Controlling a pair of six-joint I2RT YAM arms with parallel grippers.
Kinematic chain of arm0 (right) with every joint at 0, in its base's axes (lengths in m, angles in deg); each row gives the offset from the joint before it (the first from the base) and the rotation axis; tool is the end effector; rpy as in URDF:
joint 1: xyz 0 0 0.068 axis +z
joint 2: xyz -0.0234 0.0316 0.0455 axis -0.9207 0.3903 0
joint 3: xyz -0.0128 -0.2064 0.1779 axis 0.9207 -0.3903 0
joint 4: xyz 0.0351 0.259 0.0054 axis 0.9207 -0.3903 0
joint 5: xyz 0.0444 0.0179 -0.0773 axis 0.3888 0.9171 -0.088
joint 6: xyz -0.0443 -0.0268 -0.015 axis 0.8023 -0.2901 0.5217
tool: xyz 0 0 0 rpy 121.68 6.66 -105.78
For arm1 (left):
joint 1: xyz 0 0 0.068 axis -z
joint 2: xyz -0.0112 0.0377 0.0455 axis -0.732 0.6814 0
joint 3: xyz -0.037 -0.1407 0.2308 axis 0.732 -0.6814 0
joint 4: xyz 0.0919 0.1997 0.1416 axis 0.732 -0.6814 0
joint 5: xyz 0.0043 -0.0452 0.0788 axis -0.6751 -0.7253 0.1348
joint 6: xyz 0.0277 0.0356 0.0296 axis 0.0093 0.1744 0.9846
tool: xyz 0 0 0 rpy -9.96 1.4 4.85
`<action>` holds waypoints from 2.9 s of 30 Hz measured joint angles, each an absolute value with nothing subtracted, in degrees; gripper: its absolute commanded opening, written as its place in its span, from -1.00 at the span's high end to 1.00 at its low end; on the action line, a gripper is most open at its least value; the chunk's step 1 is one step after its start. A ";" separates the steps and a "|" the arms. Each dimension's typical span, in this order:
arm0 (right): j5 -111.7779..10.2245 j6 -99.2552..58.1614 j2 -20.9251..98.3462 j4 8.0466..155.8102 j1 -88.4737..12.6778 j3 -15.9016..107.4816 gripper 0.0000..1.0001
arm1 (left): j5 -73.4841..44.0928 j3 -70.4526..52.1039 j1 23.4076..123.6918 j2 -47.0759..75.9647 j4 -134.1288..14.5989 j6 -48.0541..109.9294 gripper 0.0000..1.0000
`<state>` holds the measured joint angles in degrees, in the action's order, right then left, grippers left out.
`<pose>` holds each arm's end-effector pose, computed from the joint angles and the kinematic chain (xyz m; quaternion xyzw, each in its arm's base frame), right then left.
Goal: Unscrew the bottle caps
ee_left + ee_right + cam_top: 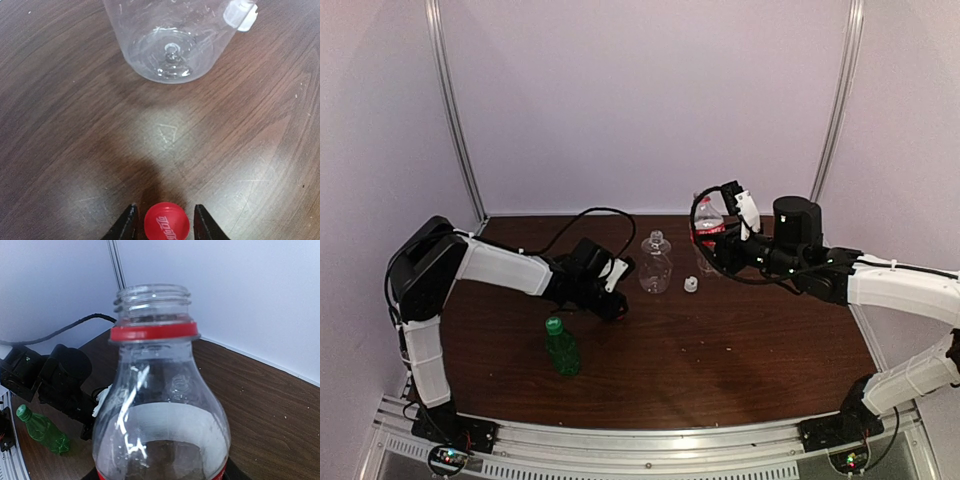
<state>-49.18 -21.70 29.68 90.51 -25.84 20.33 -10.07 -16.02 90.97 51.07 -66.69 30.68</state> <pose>0.2177 0.1981 0.3028 -0.2720 0.7379 0.3132 0.5324 0.2857 -0.2783 0.1353 0.2709 0.9041 -0.1805 0.2770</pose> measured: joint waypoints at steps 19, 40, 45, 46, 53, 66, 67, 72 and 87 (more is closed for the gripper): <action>-41.29 -19.93 30.56 91.41 -25.92 20.13 0.32 | -10.38 -14.34 90.86 38.30 -72.39 33.37 -0.58; -18.32 -16.85 39.41 94.36 -23.37 22.43 0.24 | -39.67 -8.72 91.43 24.58 -64.81 27.64 -0.54; -16.99 -16.65 40.24 94.36 -22.71 23.19 0.24 | -42.71 -6.54 91.91 28.27 -64.92 26.31 -0.26; -16.83 -16.63 40.28 94.38 -22.67 23.28 0.24 | -43.21 -6.34 91.91 28.82 -64.94 26.14 -0.20; -16.79 -16.61 40.50 94.36 -22.64 23.45 0.24 | -46.27 -5.64 92.06 30.13 -64.96 24.91 0.17; -17.73 -16.65 40.57 94.32 -22.62 23.48 -0.03 | -48.80 -5.34 91.93 30.91 -65.01 23.95 1.00; -18.04 -16.67 40.57 94.34 -22.62 23.48 -0.16 | -48.78 -5.25 91.89 30.94 -65.07 23.95 1.00; -21.53 -16.67 40.57 94.32 -22.16 23.48 -0.86 | -47.38 -4.81 91.82 30.98 -66.60 24.50 1.00; -33.71 -17.00 38.38 91.04 -22.75 23.45 -1.00 | -22.07 -2.67 87.37 31.18 -79.71 30.29 1.00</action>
<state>-33.71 -17.00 38.38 91.04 -22.75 23.45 -22.07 -2.67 87.37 31.18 -79.71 30.29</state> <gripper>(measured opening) 0.997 0.334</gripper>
